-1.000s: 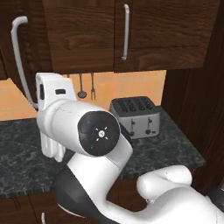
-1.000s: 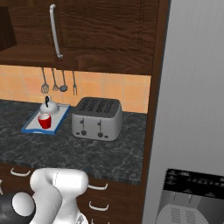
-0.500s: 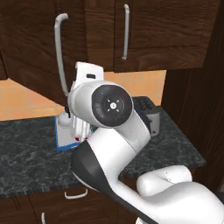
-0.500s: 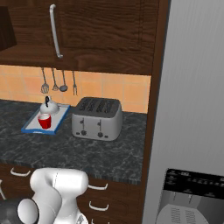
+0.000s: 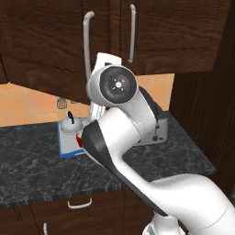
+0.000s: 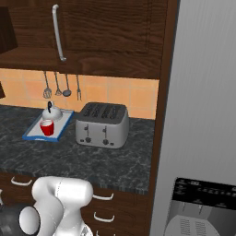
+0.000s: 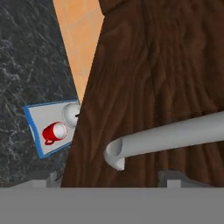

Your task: Pick the kettle from the counter and place it on the tray. Then pick the mug from the cabinet and place it on the tray. Then close the cabinet doors.

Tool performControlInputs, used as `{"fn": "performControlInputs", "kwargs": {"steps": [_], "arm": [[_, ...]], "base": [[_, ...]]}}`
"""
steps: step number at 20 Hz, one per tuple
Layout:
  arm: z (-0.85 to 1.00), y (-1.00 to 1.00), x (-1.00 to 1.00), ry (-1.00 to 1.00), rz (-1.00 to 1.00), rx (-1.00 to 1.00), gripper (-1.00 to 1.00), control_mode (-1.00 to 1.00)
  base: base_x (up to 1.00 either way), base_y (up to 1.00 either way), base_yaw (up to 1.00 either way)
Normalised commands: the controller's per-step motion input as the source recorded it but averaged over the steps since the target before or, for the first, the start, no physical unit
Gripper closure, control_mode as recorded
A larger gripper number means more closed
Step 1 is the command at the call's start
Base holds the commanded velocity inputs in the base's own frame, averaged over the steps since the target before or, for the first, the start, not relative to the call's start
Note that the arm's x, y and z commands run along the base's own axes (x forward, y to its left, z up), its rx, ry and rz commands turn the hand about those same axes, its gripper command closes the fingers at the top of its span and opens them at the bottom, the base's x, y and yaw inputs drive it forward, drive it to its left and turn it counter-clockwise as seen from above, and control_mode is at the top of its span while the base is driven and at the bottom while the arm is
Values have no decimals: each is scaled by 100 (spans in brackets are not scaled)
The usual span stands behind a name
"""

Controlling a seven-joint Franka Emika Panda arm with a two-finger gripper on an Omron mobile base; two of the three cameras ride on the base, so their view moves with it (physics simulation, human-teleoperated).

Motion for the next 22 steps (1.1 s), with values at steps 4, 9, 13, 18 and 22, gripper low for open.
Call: {"fn": "performControlInputs", "kwargs": {"steps": [4,9,13,18,22], "arm": [[4,-13,64,0,-4,3,-100,-100],[0,-17,66,0,-1,0,-100,-100],[-2,-26,84,0,0,0,-100,-100],[-6,-25,94,0,0,1,-100,-100],[-13,-10,96,0,0,2,-100,-100]], "base": [[0,0,0],[0,0,0],[0,0,0],[0,0,0],[0,0,0]]}}
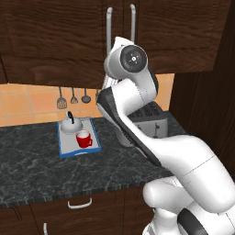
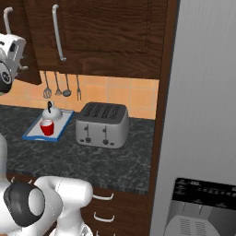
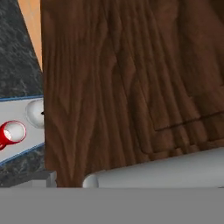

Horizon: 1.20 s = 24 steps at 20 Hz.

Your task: Pick the kettle from the counter and place it on the tray. Then pick the mug from the cabinet and place it on the tray. Then close the cabinet doors.

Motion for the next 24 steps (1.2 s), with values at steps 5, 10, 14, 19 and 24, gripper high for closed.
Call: {"fn": "performControlInputs", "kwargs": {"steps": [5,10,14,19,24], "arm": [[0,-4,99,0,0,12,-100,-100],[-9,0,84,1,0,2,-100,-100],[-3,0,84,0,0,0,-100,-100],[-7,0,69,1,0,0,-100,-100],[-18,0,36,2,0,0,-100,-100]], "base": [[0,0,0],[0,0,0],[0,0,0],[0,0,0],[0,0,0]]}}
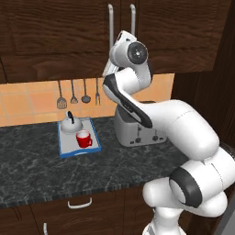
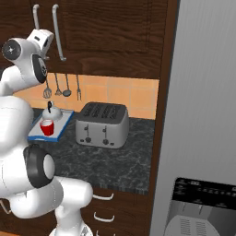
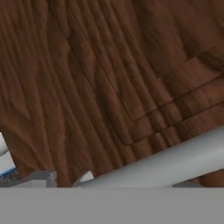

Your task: Pick the kettle from the counter and place it on the tray. Then pick the mug from the cabinet and place it on the tray. Then close the cabinet doors.

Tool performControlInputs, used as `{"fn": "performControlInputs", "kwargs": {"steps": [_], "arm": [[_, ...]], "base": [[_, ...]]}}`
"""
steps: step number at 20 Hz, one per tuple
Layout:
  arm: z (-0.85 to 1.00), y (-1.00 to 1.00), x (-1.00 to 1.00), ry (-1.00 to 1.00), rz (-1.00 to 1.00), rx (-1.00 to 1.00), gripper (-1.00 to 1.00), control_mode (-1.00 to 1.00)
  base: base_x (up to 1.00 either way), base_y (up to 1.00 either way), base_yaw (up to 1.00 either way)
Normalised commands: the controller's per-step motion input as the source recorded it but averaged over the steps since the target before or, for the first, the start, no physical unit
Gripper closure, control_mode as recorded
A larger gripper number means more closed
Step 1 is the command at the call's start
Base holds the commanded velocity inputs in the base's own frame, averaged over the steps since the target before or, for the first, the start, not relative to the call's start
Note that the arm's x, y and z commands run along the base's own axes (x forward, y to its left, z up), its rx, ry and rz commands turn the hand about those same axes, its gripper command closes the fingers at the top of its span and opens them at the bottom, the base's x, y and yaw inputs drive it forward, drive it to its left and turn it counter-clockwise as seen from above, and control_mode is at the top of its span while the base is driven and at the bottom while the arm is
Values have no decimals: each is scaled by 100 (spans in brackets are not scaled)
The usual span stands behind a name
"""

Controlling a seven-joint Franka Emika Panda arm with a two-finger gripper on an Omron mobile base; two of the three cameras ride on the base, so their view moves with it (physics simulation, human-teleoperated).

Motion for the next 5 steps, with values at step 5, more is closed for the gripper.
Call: {"fn": "performControlInputs", "kwargs": {"steps": [5], "arm": [[-1,0,21,16,-2,0,-100,-100]], "base": [[0,0,0]]}}
